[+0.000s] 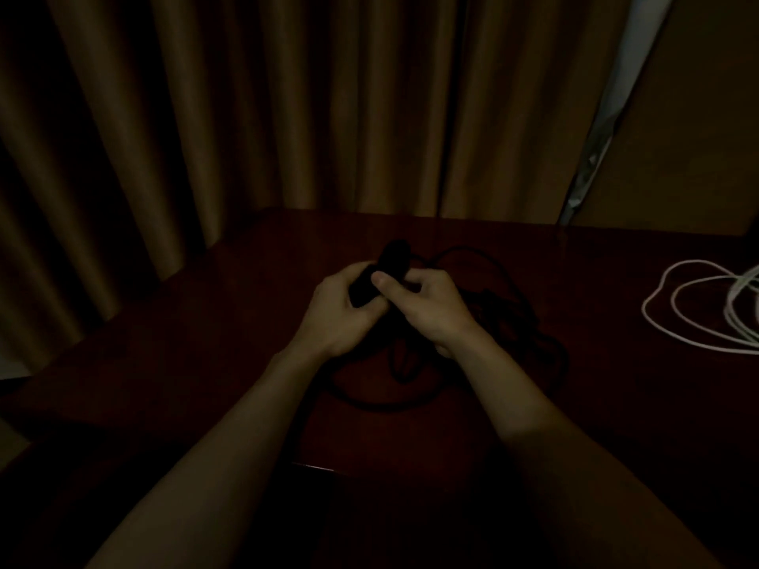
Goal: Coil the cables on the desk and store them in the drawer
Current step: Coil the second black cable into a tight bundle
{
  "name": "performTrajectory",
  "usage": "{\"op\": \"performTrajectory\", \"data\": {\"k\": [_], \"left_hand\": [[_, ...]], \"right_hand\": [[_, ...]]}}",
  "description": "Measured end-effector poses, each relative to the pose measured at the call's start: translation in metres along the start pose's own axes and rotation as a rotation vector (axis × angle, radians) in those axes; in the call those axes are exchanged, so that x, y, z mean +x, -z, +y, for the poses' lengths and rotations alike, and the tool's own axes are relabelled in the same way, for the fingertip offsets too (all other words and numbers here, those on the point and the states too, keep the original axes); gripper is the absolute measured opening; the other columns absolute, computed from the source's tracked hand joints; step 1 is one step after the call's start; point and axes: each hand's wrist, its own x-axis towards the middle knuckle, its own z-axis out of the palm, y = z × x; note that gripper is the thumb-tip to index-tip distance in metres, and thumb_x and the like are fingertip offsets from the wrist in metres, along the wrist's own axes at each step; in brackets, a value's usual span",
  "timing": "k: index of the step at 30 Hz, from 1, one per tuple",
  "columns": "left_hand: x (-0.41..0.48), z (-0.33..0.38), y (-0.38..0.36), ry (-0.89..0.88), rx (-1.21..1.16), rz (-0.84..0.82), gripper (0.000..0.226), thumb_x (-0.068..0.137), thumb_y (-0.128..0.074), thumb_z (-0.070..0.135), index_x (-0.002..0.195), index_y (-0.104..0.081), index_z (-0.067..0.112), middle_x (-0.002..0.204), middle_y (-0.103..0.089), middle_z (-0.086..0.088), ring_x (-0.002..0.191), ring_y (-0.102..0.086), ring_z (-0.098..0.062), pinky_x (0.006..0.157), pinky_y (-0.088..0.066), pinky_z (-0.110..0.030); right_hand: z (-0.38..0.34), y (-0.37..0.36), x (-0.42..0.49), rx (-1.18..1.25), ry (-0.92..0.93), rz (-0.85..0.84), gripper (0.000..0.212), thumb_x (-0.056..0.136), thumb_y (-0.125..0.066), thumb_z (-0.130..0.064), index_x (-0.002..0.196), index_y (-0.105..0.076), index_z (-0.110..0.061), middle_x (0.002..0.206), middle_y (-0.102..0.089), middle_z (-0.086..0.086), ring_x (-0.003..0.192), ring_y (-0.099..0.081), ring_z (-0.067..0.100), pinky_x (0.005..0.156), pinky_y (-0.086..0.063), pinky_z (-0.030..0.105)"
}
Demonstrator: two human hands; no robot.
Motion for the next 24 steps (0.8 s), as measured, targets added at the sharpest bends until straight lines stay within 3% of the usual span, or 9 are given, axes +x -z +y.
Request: {"op": "performTrajectory", "data": {"k": [3,7,11,14,19,22,24], "left_hand": [[0.0,0.002,0.005,0.05,-0.248,-0.074,0.031,0.098,-0.067,0.004,0.121,-0.07,0.025,0.113,-0.076,0.01,0.108,-0.072,-0.006,0.087,-0.056,-0.021],[0.004,-0.001,0.011,0.156,-0.371,-0.129,0.032,0.101,-0.065,0.014,0.133,-0.067,0.017,0.126,-0.074,0.0,0.116,-0.071,-0.017,0.1,-0.056,-0.033],[0.003,-0.006,0.012,0.126,-0.372,-0.243,0.031,0.103,-0.06,0.01,0.134,-0.066,0.013,0.128,-0.073,-0.001,0.12,-0.069,-0.016,0.1,-0.055,-0.029],[0.002,-0.007,0.006,0.012,-0.274,-0.147,0.028,0.102,-0.061,0.006,0.129,-0.069,0.012,0.122,-0.075,0.005,0.116,-0.07,-0.011,0.092,-0.054,-0.021],[0.003,-0.01,0.004,-0.07,-0.072,0.086,0.031,0.102,-0.066,0.019,0.133,-0.07,0.022,0.121,-0.073,0.016,0.115,-0.068,-0.003,0.095,-0.057,-0.023],[0.0,-0.01,0.003,-0.08,0.217,0.219,0.037,0.1,-0.067,0.025,0.137,-0.065,0.027,0.11,-0.066,0.026,0.108,-0.064,-0.007,0.093,-0.054,-0.025],[-0.003,-0.011,0.0,-0.117,0.388,0.252,0.044,0.098,-0.067,0.032,0.14,-0.063,0.022,0.107,-0.072,0.01,0.101,-0.063,-0.017,0.089,-0.054,-0.036]], "right_hand": [[-0.001,0.009,0.0,0.067,-0.011,-0.055,0.026,0.098,-0.07,-0.029,0.111,-0.076,-0.007,0.101,-0.079,0.008,0.092,-0.077,0.019,0.077,-0.061,0.029],[0.0,0.012,0.001,0.164,0.004,-0.105,0.025,0.1,-0.068,-0.019,0.119,-0.072,-0.003,0.11,-0.078,0.013,0.101,-0.076,0.025,0.089,-0.062,0.036],[-0.001,0.01,-0.003,0.167,0.028,-0.078,0.022,0.097,-0.071,-0.012,0.118,-0.072,-0.003,0.108,-0.078,0.012,0.098,-0.076,0.023,0.085,-0.062,0.033],[0.001,0.008,-0.001,0.161,0.054,-0.029,0.023,0.095,-0.073,-0.01,0.117,-0.073,-0.004,0.109,-0.077,0.009,0.099,-0.076,0.02,0.087,-0.062,0.032],[0.002,-0.006,0.0,0.076,0.032,0.016,0.026,0.1,-0.069,-0.027,0.12,-0.071,-0.012,0.108,-0.075,-0.005,0.097,-0.07,-0.004,0.078,-0.055,0.013],[0.004,-0.012,0.002,0.054,0.037,-0.005,0.021,0.099,-0.068,-0.034,0.113,-0.074,-0.02,0.11,-0.077,-0.004,0.103,-0.072,0.005,0.087,-0.058,0.021],[0.004,-0.014,0.001,0.095,0.045,0.018,0.019,0.099,-0.069,-0.034,0.109,-0.076,-0.02,0.106,-0.078,0.0,0.099,-0.074,0.012,0.088,-0.061,0.031]]}}
